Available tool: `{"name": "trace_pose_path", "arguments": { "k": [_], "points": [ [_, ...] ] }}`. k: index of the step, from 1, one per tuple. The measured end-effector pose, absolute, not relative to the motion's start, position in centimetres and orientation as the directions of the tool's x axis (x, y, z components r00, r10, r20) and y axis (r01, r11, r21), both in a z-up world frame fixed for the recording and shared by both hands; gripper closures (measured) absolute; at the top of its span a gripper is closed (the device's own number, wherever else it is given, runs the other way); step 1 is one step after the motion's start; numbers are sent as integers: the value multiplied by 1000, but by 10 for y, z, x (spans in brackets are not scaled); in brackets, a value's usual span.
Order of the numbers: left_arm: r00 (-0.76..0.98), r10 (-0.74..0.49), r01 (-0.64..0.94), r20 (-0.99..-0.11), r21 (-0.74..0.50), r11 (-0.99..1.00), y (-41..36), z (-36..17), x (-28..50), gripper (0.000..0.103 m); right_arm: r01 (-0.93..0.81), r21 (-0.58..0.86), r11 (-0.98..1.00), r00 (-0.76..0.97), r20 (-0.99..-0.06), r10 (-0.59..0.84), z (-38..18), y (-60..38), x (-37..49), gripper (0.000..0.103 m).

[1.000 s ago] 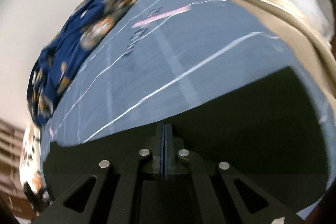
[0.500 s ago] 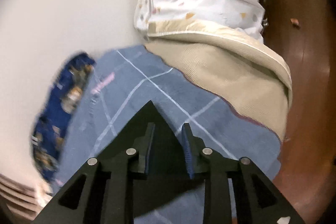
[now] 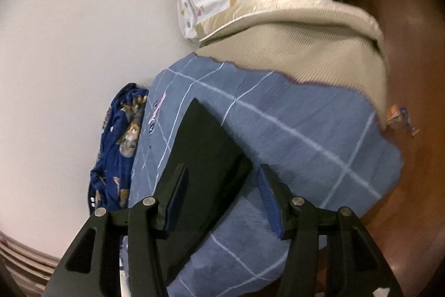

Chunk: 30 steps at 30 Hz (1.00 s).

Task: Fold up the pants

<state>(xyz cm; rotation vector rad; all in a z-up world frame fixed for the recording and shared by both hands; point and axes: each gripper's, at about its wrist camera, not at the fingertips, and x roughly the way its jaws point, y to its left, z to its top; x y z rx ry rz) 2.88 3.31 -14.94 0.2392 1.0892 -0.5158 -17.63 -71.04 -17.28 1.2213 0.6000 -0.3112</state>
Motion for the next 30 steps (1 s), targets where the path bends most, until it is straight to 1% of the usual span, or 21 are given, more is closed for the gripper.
{"name": "trace_pose_path", "arguments": {
  "k": [5,8,11,17,19,20,21,24,26,28,30],
  "points": [
    [356,-281,501,-891,-71,862,34,-149,30,3,488,818,305,830,-543,130,-170,-704,-170,46],
    [359,-276,498,-892,-67,865,33,-149,30,3,467,823,324,831,-534,159,-167,-698,-163,45],
    [367,-273,491,-889,-64,869,33,-149,30,3,451,829,332,825,-529,200,-173,-695,-154,42],
    [373,-271,478,-887,-66,876,36,-148,29,3,469,814,342,825,-542,160,-173,-695,-142,42],
    [376,-264,473,-889,-61,879,36,-146,29,3,495,796,348,812,-566,139,-172,-696,-137,58],
    [377,-260,469,-889,-59,881,36,-146,30,3,527,767,366,787,-603,129,-172,-696,-133,81],
    [384,-255,459,-888,-56,887,38,-144,30,3,561,735,381,755,-643,127,-174,-695,-129,90],
    [431,-238,416,-871,-43,908,45,-134,31,3,571,726,383,743,-655,135,-174,-696,-128,90],
    [456,-249,392,-854,-58,918,51,-125,32,3,565,710,419,741,-661,121,-163,-689,-126,90],
    [482,-267,372,-834,-81,925,56,-114,32,3,524,726,446,766,-631,127,-146,-677,-123,90],
    [497,-273,367,-824,-85,926,56,-106,33,3,494,718,491,773,-620,130,-127,-663,-114,90]
  ]
}}
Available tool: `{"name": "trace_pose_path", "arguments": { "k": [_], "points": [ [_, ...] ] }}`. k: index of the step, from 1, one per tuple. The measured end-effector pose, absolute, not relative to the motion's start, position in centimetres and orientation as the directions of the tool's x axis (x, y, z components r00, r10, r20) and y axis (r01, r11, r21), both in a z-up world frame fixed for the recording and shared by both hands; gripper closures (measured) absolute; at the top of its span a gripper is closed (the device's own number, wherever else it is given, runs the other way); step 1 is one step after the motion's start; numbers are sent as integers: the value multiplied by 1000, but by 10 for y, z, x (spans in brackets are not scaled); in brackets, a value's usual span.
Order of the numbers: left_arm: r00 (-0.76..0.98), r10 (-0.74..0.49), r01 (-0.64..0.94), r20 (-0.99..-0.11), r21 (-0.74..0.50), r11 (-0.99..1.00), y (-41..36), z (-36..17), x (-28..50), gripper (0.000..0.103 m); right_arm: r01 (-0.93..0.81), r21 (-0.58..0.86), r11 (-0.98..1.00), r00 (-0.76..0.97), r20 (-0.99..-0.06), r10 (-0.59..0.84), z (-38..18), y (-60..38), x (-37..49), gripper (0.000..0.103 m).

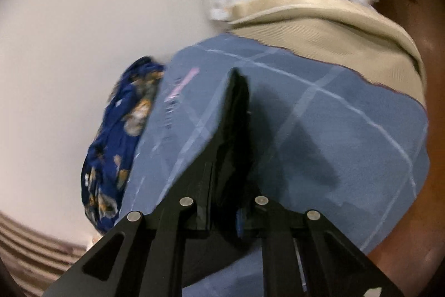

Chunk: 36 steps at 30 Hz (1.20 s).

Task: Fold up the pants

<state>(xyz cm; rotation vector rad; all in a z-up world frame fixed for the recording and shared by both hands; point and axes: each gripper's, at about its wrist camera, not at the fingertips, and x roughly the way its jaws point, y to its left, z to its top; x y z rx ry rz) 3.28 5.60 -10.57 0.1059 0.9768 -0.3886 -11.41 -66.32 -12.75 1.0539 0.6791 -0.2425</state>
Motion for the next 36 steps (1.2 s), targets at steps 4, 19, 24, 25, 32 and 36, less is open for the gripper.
{"name": "trace_pose_path", "arguments": {
  "k": [4,19,24,25,32,36],
  "points": [
    [502,-298,382,-812,-102,919,51,-97,29,3,401,722,564,798,-578,171,-90,-623,-92,90],
    [475,-316,411,-821,-110,905,47,-106,12,3,225,621,751,646,-672,363,-105,-438,-38,90],
    [471,-320,418,-822,-111,901,48,-108,10,3,211,563,799,578,-731,362,-129,-406,-33,90],
    [469,-321,419,-823,-112,901,47,-108,10,3,208,559,803,574,-734,363,-130,-403,-32,90],
    [449,-332,424,-830,-129,896,43,-114,9,3,157,470,869,529,-782,328,-131,-374,-29,89],
    [442,-331,433,-834,-125,893,40,-116,7,3,135,425,895,513,-803,304,-134,-361,-26,88]
  ]
}}
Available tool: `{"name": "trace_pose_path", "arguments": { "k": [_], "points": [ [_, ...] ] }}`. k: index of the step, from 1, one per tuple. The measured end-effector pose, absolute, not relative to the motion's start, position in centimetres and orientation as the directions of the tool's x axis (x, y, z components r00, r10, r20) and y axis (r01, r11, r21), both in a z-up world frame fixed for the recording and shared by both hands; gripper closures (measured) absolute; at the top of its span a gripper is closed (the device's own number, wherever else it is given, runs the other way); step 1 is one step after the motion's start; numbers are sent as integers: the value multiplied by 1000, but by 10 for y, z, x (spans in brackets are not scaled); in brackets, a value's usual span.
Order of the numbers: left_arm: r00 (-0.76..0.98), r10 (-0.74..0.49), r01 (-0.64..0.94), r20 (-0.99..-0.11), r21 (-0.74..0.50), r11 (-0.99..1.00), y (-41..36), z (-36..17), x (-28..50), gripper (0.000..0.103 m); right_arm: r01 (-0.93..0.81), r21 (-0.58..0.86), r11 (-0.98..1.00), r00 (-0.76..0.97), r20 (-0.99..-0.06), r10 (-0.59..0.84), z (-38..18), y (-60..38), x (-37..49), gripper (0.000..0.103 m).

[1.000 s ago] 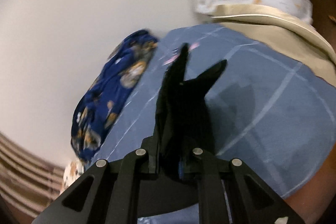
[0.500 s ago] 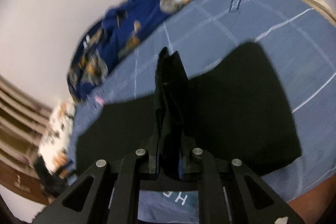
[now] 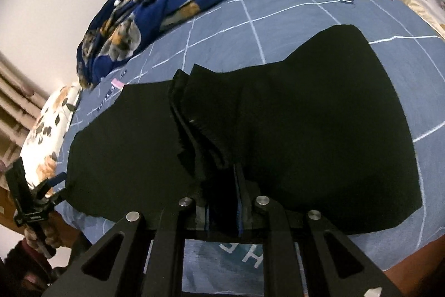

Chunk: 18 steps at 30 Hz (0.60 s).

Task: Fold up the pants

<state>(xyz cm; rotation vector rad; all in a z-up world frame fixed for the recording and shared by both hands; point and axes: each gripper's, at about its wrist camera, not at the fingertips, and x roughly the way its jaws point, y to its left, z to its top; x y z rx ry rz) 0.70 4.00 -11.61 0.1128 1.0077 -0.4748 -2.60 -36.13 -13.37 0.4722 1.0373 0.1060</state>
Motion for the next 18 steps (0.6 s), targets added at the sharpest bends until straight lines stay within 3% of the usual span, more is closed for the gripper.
{"name": "trace_pose_path", "arguments": {
  "k": [13,18],
  "points": [
    [418,-337,442,-844,-135,887,36,-121,6,3,99,410,907,503,-807,310,-133,-342,-21,86],
    [413,-335,434,-847,-141,890,37,-122,6,3,72,402,913,491,-811,319,-133,-335,-21,78]
  ]
}}
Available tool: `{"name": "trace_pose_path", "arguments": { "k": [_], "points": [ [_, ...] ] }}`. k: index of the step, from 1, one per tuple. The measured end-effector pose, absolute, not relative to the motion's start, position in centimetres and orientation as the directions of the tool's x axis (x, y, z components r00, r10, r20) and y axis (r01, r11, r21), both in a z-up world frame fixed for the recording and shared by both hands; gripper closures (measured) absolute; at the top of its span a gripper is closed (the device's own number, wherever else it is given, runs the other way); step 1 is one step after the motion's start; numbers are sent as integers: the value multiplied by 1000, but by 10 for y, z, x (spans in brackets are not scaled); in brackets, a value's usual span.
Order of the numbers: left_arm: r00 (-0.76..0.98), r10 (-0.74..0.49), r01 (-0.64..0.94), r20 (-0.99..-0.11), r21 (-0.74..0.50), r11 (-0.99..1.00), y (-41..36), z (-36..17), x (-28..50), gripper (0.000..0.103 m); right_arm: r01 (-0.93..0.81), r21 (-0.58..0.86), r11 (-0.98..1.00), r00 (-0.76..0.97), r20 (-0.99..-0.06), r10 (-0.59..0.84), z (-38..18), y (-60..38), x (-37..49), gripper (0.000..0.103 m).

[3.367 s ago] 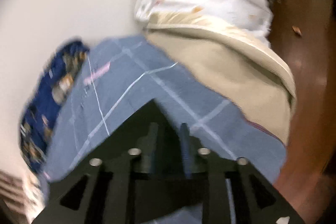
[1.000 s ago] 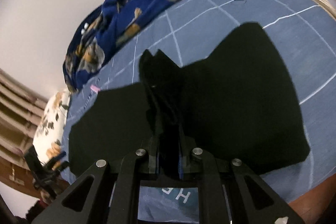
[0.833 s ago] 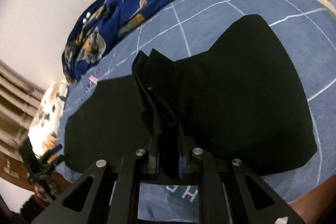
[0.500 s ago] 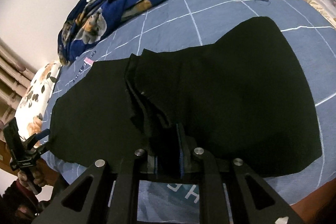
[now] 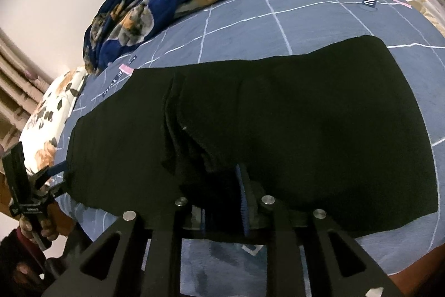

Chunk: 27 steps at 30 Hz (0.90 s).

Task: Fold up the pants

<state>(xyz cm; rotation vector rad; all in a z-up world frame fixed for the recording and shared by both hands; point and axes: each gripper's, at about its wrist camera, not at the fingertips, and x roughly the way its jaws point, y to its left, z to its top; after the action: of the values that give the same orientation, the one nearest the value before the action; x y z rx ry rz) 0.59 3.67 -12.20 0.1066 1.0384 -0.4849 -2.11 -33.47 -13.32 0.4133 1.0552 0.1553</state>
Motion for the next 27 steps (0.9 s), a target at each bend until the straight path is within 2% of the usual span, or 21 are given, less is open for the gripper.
{"name": "trace_pose_path", "arguments": {
  "k": [1,3,5,8,10,12,14,16,19,21,23,27],
  "points": [
    [411,-335,431,-848,-144,891,37,-123,6,3,62,411,910,487,-808,331,-133,-333,-21,75],
    [404,-336,424,-851,-151,893,39,-124,7,3,56,437,898,483,-799,359,-134,-332,-21,61],
    [400,-336,421,-853,-154,894,39,-125,7,3,38,449,893,481,-791,377,-132,-328,-21,55],
    [400,-332,422,-855,-150,894,40,-125,8,3,3,501,866,465,-767,442,-130,-325,-22,36],
    [405,-334,424,-851,-149,893,40,-124,8,3,-10,592,806,456,-715,530,-129,-329,-24,33],
    [407,-335,424,-850,-149,893,40,-123,9,3,-10,718,696,442,-621,647,-130,-339,-25,33],
    [409,-339,422,-847,-154,894,41,-123,9,3,-1,795,606,482,-531,697,-124,-353,-28,33],
    [417,-343,420,-842,-156,894,42,-121,9,3,6,810,587,539,-497,680,-114,-365,-30,33],
    [444,-346,426,-826,-145,893,42,-116,6,3,38,760,648,574,-548,609,-110,-369,-30,37],
    [467,-345,428,-814,-133,894,43,-112,4,3,50,723,689,558,-592,581,-114,-362,-30,64],
    [474,-344,423,-810,-133,896,45,-109,3,3,54,682,729,528,-639,559,-121,-353,-27,75],
    [504,-335,381,-796,-143,913,60,-102,4,6,39,576,816,462,-735,496,-137,-328,-19,77]
  ]
}}
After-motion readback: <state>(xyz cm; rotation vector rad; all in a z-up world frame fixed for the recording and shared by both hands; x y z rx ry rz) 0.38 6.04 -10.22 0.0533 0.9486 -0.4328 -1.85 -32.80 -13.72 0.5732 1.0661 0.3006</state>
